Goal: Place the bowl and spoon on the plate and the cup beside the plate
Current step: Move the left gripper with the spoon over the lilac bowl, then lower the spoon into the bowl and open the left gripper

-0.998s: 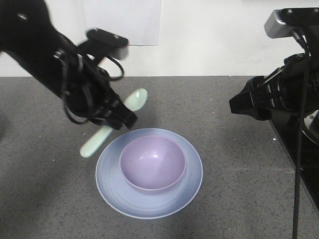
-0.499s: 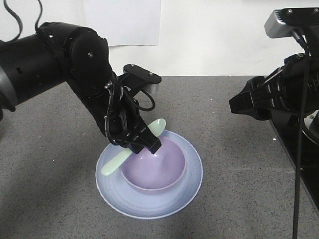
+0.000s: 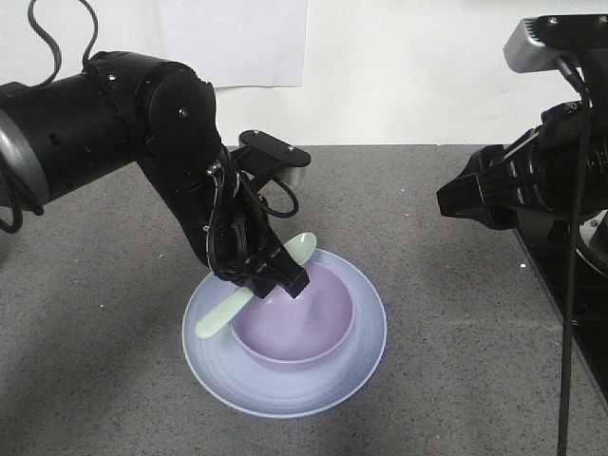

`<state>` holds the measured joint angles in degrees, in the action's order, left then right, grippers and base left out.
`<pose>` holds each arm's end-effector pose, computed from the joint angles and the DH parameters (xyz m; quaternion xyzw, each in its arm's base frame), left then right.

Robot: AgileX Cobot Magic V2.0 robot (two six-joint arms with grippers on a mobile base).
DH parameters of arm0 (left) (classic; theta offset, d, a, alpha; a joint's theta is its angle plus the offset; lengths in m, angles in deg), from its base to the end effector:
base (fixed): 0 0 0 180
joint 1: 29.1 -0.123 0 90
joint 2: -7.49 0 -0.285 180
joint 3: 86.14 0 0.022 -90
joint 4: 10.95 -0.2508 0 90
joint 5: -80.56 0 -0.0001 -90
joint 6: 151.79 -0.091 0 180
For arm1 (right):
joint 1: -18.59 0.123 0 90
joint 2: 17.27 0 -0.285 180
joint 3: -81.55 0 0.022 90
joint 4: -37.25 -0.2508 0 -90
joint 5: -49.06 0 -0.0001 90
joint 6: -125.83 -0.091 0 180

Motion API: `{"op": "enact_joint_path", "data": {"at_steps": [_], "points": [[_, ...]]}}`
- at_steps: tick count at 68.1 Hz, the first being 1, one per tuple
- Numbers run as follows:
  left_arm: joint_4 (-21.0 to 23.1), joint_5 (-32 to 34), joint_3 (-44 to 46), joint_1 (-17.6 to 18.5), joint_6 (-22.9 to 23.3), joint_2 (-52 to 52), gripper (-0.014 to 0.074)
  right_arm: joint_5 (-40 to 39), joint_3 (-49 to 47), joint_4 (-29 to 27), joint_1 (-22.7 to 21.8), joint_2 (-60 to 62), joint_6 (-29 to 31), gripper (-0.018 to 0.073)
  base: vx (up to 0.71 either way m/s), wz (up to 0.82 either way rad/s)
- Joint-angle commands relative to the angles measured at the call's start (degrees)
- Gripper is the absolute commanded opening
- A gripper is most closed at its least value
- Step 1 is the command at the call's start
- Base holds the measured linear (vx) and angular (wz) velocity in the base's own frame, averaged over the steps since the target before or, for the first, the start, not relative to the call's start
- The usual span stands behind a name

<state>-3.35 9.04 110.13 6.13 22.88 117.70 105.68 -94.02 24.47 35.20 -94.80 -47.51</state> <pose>0.2981 -0.2245 0.3078 0.3310 0.9329 -0.0954 0.1052 0.2286 0.0857 0.3917 -0.1636 0.9154 0.1387 0.3407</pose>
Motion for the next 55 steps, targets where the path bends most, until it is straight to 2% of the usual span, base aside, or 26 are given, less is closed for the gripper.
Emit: {"op": "enact_joint_path", "data": {"at_steps": [1,30,55], "points": [[0.69,-0.25,1.43,0.24,0.17,-2.18,0.0039,-2.94,-1.47,-0.32,-0.36,1.25,0.41,0.049,0.0,0.0],[0.8,-0.25,1.43,0.24,0.17,-0.47,0.0097,-3.16,-1.47,-0.32,-0.36,1.25,0.4,0.049,0.0,0.0],[0.8,-0.25,1.43,0.24,0.11,-0.47,0.0268,-3.35,-1.47,-0.32,-0.36,1.25,0.4,0.049,0.0,0.0]]}}
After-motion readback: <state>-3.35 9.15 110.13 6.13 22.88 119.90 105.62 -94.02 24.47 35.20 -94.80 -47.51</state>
